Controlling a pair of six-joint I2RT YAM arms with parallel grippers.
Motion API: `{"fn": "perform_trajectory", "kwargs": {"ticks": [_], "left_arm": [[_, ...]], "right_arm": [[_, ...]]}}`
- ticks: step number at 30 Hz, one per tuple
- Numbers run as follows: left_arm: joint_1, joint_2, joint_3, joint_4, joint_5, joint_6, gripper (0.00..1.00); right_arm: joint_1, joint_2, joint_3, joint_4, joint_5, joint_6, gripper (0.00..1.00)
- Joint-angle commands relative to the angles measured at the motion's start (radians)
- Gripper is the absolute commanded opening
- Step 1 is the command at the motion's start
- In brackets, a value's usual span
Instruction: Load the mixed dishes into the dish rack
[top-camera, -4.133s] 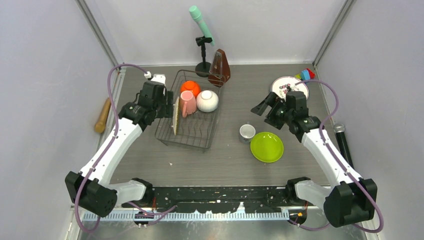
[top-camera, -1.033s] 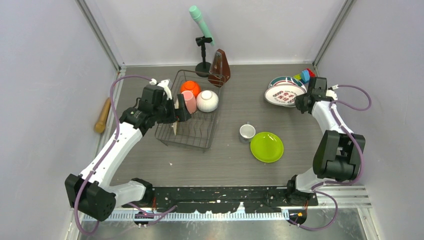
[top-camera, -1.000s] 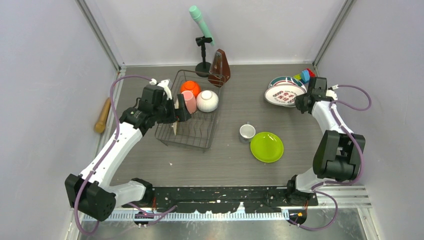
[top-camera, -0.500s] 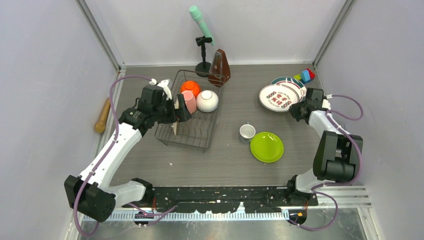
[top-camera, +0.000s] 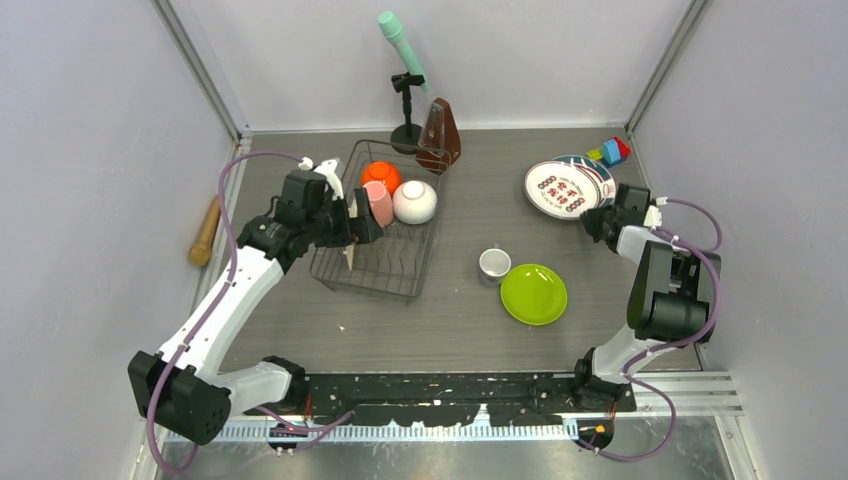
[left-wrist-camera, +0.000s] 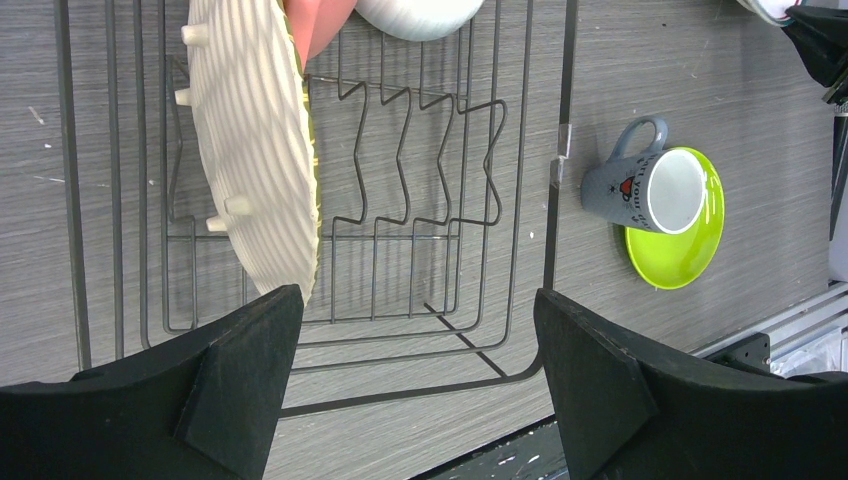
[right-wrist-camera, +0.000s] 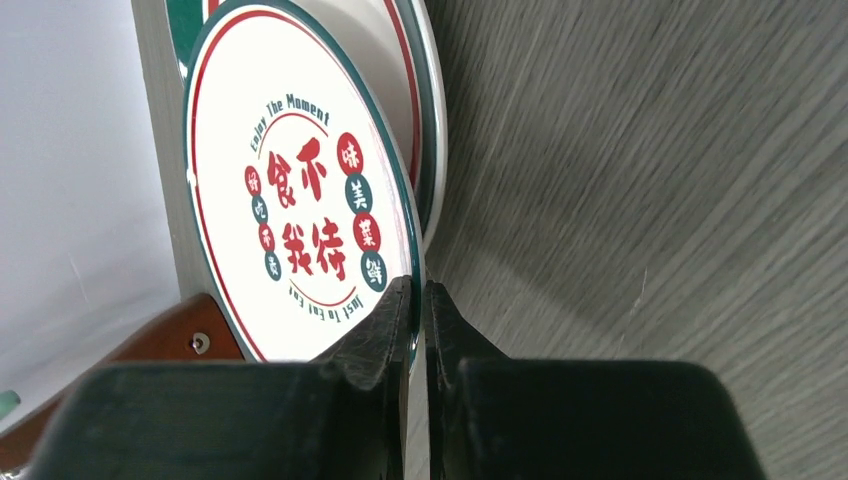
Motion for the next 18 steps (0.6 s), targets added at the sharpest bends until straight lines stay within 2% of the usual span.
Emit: {"fn": "perform_trajectory", "kwargs": {"ticks": [1, 3, 8, 11, 13, 18], "left_arm": [[0.006, -0.026, 0.034, 0.007, -0.001, 0.015, 0.88], [0.004, -0.023, 0.035, 0.009, -0.004, 0.018, 0.88], [0.005, -0.013, 0.046, 0.004, 0.000, 0.024, 0.89], [0.006, -0.012, 0.053, -0.003, -0.006, 0.036, 0.89], [0.006, -0.012, 0.052, -0.004, -0.014, 0.039, 0.89], [0.006, -0.015, 0.049, -0.005, -0.017, 0.036, 0.89]], "right_arm": [[-0.010, 0.009, -0.004, 0.091, -0.009, 0.000, 0.29], [-0.010, 0.012, -0.021, 0.119, -0.022, 0.015, 0.41], [-0.012, 0.024, -0.038, 0.155, -0.032, 0.041, 0.56], [-0.012, 0.046, -0.030, 0.158, -0.037, 0.050, 0.76], [-0.011, 0.061, -0.023, 0.153, -0.034, 0.059, 0.84], [-0.011, 0.125, 0.012, 0.147, -0.026, 0.079, 0.87]]}}
